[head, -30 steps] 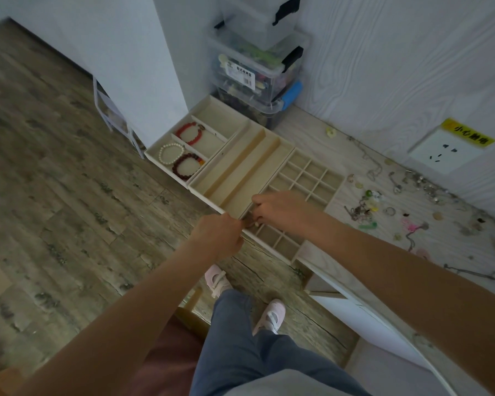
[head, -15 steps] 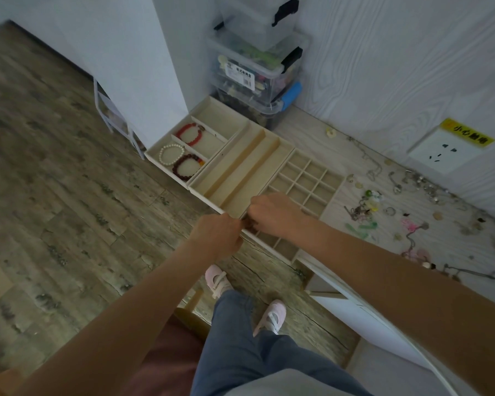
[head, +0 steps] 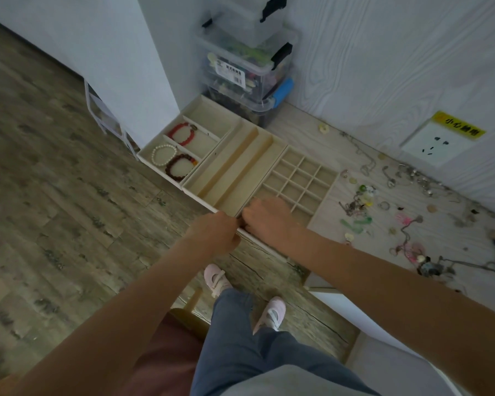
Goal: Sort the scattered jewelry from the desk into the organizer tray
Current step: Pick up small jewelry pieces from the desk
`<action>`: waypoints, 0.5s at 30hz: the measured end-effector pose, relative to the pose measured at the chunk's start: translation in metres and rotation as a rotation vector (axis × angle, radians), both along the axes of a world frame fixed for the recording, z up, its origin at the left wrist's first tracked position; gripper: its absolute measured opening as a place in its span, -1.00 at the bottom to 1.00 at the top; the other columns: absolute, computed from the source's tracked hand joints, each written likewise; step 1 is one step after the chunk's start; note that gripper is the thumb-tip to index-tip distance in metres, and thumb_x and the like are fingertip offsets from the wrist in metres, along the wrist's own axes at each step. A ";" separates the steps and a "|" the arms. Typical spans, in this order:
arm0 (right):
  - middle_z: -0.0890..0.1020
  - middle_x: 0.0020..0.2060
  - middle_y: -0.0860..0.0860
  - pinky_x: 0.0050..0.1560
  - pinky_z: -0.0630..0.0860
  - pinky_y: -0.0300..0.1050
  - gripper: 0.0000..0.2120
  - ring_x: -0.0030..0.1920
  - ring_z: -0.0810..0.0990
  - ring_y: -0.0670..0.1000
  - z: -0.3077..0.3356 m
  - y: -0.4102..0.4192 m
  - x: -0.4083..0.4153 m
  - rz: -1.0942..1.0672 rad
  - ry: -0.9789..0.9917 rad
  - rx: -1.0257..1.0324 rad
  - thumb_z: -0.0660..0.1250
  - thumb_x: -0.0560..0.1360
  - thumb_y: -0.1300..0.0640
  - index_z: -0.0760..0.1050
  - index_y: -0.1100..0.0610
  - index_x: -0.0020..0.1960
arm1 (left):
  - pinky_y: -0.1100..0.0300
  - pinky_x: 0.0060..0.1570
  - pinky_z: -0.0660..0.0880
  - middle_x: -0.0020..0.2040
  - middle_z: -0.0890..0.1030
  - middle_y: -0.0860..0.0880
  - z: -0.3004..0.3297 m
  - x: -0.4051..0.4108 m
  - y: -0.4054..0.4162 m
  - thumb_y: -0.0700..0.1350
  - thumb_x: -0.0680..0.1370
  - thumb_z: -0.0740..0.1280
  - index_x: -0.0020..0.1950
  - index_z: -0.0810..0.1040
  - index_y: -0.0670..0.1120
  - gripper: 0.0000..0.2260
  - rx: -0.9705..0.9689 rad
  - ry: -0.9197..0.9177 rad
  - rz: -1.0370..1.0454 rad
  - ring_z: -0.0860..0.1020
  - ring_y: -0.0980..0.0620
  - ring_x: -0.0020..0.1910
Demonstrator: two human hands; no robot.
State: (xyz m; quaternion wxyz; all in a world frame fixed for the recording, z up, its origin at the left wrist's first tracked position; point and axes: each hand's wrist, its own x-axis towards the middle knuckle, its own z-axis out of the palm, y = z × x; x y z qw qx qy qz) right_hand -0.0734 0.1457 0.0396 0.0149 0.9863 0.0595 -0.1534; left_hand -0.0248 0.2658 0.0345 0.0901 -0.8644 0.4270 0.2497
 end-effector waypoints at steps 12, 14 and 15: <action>0.58 -0.06 0.12 -0.27 0.47 -0.05 -0.85 -0.08 0.59 0.13 -0.011 -0.002 0.003 -0.084 -0.038 0.133 0.23 0.49 0.22 0.48 0.20 0.04 | 0.15 -0.31 0.40 -0.26 0.38 -0.04 0.000 0.001 0.002 -0.10 0.58 0.12 0.37 0.39 0.03 -0.65 -0.017 -0.017 0.006 0.50 -0.06 -0.24; 0.58 -0.07 0.10 -0.19 0.55 0.00 -0.86 -0.07 0.60 0.12 -0.013 -0.008 0.002 -0.171 -0.023 0.219 0.28 0.48 0.17 0.47 0.18 0.02 | 0.13 -0.30 0.41 -0.26 0.39 -0.04 0.001 0.000 0.003 -0.10 0.58 0.12 0.40 0.35 0.04 -0.63 -0.013 -0.013 0.007 0.55 -0.09 -0.18; 0.59 -0.07 0.09 -0.16 0.56 0.01 -0.84 -0.07 0.60 0.11 -0.015 -0.012 0.002 -0.240 -0.003 0.266 0.32 0.48 0.14 0.46 0.17 0.03 | 0.13 -0.30 0.41 -0.24 0.44 -0.06 0.002 -0.001 0.003 -0.10 0.59 0.12 0.41 0.34 0.04 -0.62 -0.013 -0.010 0.007 0.56 -0.10 -0.15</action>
